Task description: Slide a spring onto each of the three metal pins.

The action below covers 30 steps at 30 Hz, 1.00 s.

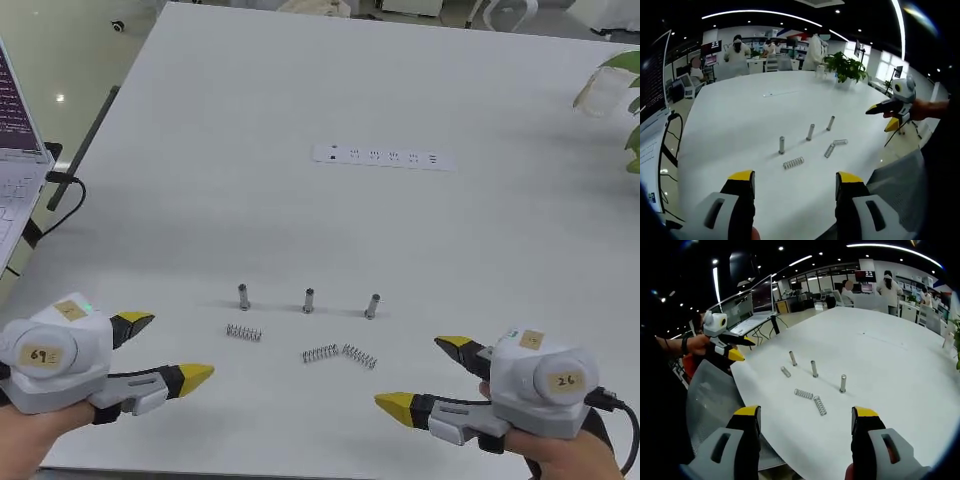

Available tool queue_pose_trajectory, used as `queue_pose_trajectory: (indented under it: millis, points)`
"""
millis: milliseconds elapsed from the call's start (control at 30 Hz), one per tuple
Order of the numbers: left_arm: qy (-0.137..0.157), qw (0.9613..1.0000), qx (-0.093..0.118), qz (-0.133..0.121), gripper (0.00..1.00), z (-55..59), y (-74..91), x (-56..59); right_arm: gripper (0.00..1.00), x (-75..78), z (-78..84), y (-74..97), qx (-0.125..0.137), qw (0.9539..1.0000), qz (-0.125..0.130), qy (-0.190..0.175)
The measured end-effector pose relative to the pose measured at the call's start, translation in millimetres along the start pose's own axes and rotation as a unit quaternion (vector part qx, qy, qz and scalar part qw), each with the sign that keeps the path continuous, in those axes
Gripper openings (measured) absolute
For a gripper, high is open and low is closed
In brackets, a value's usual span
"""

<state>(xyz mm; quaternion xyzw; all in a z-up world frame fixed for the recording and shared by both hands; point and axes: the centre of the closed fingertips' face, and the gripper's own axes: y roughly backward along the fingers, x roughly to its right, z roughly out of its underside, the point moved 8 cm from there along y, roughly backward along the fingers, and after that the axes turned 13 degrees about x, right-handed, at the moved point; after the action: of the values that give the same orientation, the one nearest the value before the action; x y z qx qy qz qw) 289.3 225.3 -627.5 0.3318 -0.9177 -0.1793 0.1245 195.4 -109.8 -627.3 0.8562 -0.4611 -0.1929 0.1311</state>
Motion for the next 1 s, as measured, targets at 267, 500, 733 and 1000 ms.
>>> queue_pose_trajectory:
  millis: [267,500,733,1000]
  points:
    - [-0.030,0.9990,-0.019,0.027,0.59,-3.0,-11.4,0.9,0.72,0.8,1.0,2.3,0.001,1.0000,0.002,0.000]
    - [-0.054,0.9970,-0.030,0.047,0.58,-7.1,-23.1,1.4,0.72,0.1,1.8,4.8,0.002,1.0000,0.006,-0.003]
    - [-0.073,0.9943,-0.041,0.067,0.56,-8.9,-34.1,1.7,0.72,-0.5,1.9,5.0,0.004,1.0000,0.006,-0.004]
    - [-0.083,0.9915,-0.056,0.083,0.54,-4.8,-47.8,0.7,0.72,0.0,0.4,5.6,0.005,1.0000,0.006,-0.003]
